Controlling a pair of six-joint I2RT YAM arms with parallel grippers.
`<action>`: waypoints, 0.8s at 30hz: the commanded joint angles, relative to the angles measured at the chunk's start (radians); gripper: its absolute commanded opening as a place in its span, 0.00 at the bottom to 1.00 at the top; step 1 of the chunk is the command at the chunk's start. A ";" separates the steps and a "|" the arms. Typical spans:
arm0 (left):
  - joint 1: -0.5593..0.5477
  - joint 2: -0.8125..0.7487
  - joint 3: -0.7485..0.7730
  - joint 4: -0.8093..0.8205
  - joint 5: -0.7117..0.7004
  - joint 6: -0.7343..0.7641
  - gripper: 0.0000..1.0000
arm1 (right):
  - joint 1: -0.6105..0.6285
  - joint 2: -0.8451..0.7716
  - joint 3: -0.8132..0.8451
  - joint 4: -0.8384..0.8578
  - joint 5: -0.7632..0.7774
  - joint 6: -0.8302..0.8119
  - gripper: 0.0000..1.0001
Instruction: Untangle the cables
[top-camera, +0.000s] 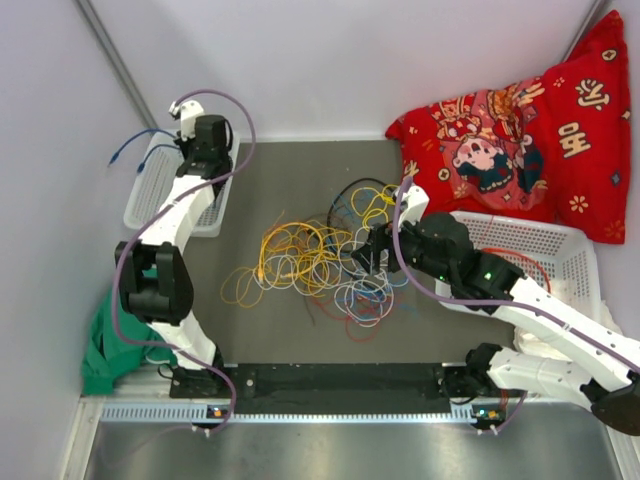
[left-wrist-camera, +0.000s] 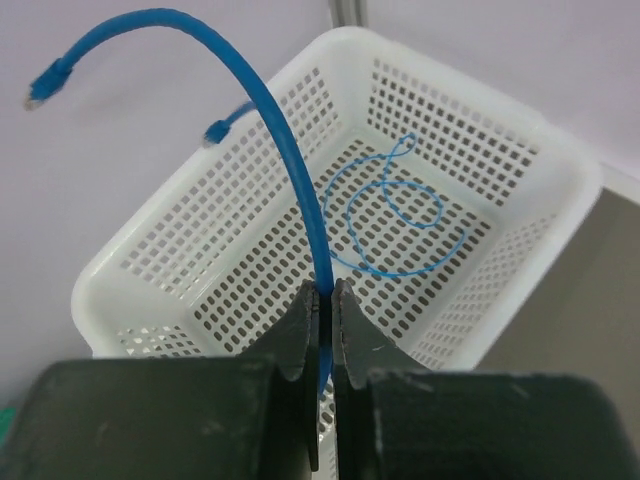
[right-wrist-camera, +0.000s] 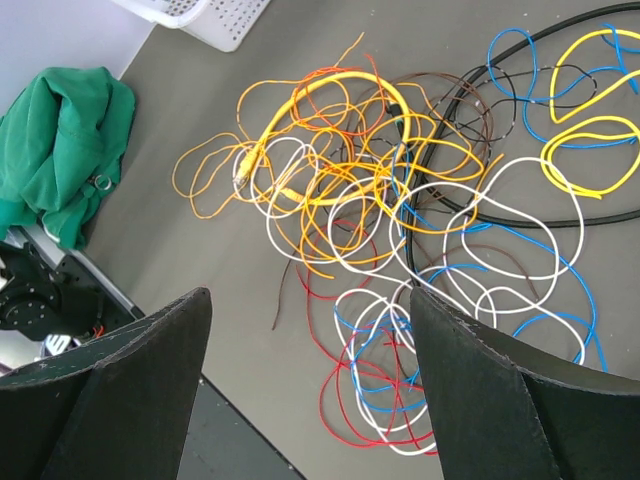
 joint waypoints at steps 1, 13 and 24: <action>-0.073 -0.060 -0.032 0.072 -0.080 0.055 0.00 | -0.006 -0.003 0.005 0.029 -0.010 -0.005 0.79; -0.073 0.047 -0.052 0.000 -0.084 -0.028 0.00 | -0.007 -0.046 -0.020 0.016 0.002 -0.003 0.79; -0.023 0.095 0.057 -0.083 0.034 -0.066 0.10 | -0.009 -0.029 -0.030 0.030 -0.002 -0.012 0.79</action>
